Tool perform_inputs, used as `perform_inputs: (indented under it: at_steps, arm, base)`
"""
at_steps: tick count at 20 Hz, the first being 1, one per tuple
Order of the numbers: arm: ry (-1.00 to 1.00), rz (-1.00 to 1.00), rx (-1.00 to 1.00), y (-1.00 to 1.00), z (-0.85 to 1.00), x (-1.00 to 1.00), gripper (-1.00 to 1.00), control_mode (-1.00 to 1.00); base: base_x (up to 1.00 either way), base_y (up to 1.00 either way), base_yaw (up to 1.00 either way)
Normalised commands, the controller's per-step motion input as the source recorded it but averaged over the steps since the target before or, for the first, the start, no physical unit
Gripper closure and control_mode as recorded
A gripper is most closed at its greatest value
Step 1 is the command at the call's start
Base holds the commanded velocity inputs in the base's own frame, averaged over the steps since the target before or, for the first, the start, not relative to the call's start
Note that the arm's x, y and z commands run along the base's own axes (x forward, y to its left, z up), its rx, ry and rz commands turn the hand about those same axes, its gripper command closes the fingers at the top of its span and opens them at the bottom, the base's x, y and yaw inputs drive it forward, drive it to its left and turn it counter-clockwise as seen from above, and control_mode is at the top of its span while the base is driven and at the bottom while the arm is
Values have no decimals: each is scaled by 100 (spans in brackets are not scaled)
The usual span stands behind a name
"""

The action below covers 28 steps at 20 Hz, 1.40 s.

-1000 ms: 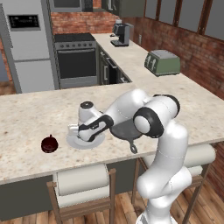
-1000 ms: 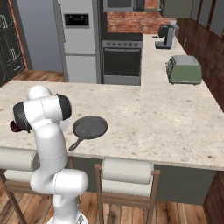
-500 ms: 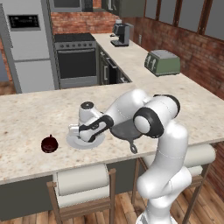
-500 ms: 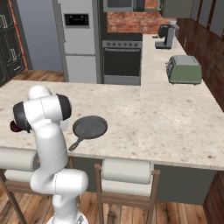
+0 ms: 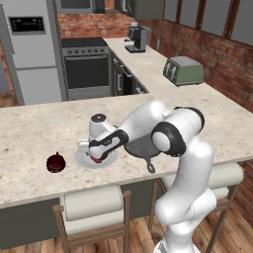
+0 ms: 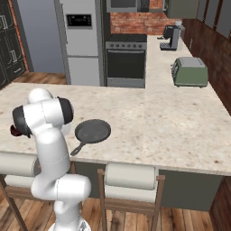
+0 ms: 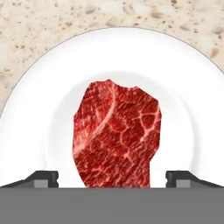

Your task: Pick up the pan with the steak in it and place it on the dining table. Then place the steak on the plate.

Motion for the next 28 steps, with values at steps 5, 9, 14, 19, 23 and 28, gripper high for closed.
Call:
perform_inputs:
  at_steps: [5, 9, 14, 19, 23, 28]
  arm:
    - [5, -3, 1, -16, 39, -26, -100, -100]
    - [7, -5, 1, -18, 56, -47, -100, -100]
    - [11, -6, 0, -13, 64, -49, -100, -100]
    - [6, -5, 3, -10, 40, -36, -100, -100]
    - [-2, 0, 3, -10, 3, -2, -100, -100]
    - [-23, 0, 5, -10, 25, -60, -100, -100]
  base:
    - [0, 0, 0]
    - [0, 0, 0]
    - [0, 0, 0]
    - [0, 0, 0]
    - [0, 0, 0]
    - [0, 0, 0]
